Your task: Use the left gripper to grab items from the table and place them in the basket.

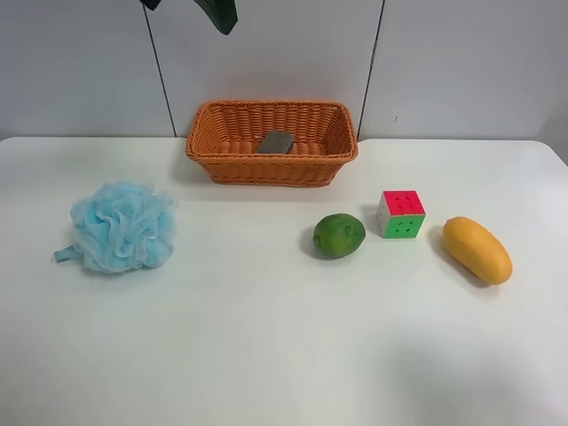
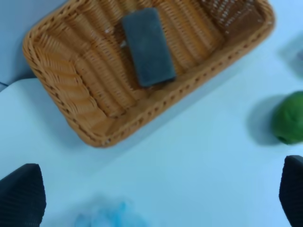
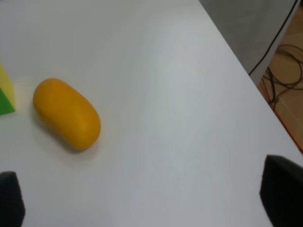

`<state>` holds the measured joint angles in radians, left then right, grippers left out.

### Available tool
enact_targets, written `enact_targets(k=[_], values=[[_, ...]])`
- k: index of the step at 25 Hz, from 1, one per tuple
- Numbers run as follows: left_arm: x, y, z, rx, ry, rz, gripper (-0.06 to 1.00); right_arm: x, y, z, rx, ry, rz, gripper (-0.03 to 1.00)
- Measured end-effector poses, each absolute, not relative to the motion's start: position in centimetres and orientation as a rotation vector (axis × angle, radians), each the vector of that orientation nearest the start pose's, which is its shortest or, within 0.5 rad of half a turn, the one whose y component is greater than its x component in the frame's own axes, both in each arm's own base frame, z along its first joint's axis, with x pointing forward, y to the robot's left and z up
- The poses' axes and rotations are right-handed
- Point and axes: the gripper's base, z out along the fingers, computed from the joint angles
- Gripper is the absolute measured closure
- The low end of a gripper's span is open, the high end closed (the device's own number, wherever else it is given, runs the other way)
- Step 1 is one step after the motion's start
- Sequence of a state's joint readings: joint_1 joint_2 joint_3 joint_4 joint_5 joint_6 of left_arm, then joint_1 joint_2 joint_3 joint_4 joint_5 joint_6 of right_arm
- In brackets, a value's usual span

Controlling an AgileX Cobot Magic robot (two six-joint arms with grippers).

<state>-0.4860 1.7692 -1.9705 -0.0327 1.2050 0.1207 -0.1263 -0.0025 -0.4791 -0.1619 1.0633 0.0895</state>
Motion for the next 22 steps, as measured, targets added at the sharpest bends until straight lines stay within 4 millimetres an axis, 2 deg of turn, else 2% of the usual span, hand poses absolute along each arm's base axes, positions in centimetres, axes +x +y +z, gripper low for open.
enact_targets(k=[4,8,14,17,22], values=[[30.1,-15.1,41.6,0.722,2.426,-0.269,-0.05,-0.5,-1.2,27.2,0.228,2.049,-0.217,-0.02],[24.9,-11.8,41.0,0.697,2.459,-0.302,-0.05,-0.5,-1.2,27.2,0.228,2.049,-0.217,-0.02],[16.3,-8.1,38.9,0.636,2.359,-0.316,-0.05,-0.5,-1.2,27.2,0.228,2.049,-0.217,-0.02],[12.3,-6.4,37.2,0.603,2.325,-0.320,-0.05,-0.5,-1.2,27.2,0.228,2.049,-0.217,-0.02],[6.8,-4.0,35.5,0.579,2.212,-0.308,-0.05,-0.5,-1.2,27.2,0.228,2.049,-0.217,-0.02]])
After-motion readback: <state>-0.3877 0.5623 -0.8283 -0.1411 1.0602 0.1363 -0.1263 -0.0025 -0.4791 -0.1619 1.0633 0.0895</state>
